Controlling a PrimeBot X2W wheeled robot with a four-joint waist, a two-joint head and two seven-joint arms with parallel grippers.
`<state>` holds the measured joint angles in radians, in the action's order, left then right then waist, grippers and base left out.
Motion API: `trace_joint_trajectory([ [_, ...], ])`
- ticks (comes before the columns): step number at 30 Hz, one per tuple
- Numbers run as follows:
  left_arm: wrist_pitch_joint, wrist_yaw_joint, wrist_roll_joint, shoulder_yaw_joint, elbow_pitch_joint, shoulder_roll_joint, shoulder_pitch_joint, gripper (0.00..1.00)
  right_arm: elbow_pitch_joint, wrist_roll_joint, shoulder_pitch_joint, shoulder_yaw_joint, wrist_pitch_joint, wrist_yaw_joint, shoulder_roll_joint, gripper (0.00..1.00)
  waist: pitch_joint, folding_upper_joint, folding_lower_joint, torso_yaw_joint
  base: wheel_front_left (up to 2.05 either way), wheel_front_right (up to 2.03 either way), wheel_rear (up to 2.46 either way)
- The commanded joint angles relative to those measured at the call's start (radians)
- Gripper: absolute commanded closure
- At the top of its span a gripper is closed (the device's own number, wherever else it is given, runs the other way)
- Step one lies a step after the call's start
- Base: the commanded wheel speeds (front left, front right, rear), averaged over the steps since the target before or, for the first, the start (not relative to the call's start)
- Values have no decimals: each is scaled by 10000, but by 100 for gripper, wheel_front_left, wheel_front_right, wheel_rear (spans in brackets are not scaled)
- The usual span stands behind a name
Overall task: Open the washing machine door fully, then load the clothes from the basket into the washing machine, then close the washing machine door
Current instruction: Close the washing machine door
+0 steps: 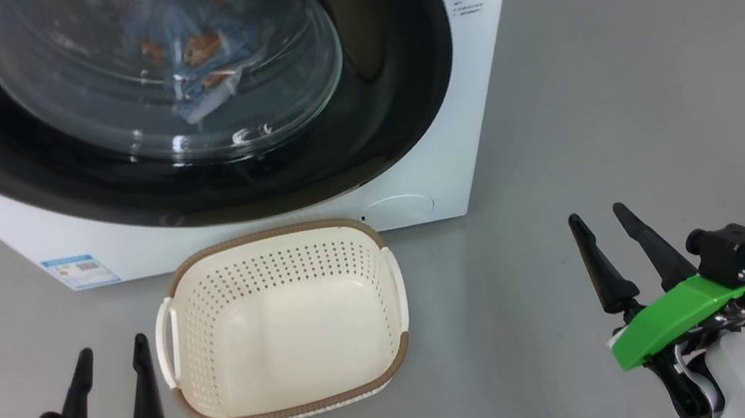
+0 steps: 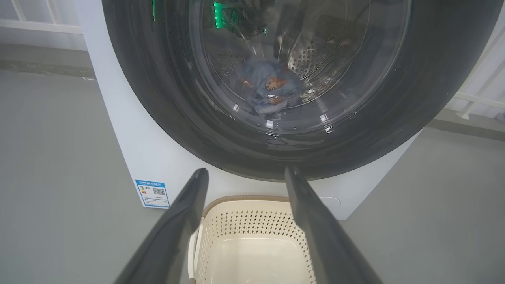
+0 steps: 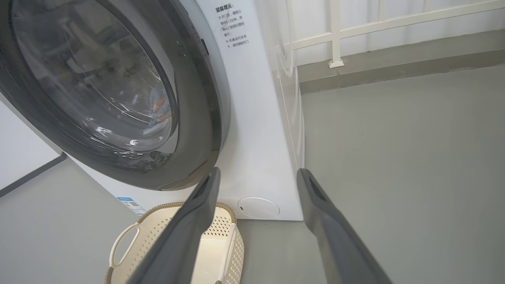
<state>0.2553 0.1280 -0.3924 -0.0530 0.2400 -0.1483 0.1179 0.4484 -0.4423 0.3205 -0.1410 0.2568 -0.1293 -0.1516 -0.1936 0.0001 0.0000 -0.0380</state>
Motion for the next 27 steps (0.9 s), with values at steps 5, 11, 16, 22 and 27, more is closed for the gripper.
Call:
trace_joint_trajectory([
  [5, 65, 27, 139, 427, -56, -313, -21, 0, -244, 1, -361, -80, 49, -14, -71, 0, 245, -1, 0, -271, 0, 0, 0],
  [11, 65, 27, 339, 528, -22, -340, -211, 0, -285, -3, -614, -60, 49, -14, -97, 0, 417, -1, 0, -473, 0, 0, 0],
  [16, 65, 27, 434, 594, 4, -326, -298, 0, -298, 12, -676, -40, 49, -14, -60, 0, 464, -1, 0, -568, 0, 0, 0],
  [22, 65, 27, 520, 681, -3, -294, -312, 0, -307, 40, -675, -32, 49, -14, -23, 0, 472, -1, 0, -596, 0, 0, 0],
  [27, 65, 27, 600, 750, -48, -281, -348, 0, -339, 64, -662, -63, 49, -14, 12, 0, 486, -1, 0, -610, 0, 0, 0],
])
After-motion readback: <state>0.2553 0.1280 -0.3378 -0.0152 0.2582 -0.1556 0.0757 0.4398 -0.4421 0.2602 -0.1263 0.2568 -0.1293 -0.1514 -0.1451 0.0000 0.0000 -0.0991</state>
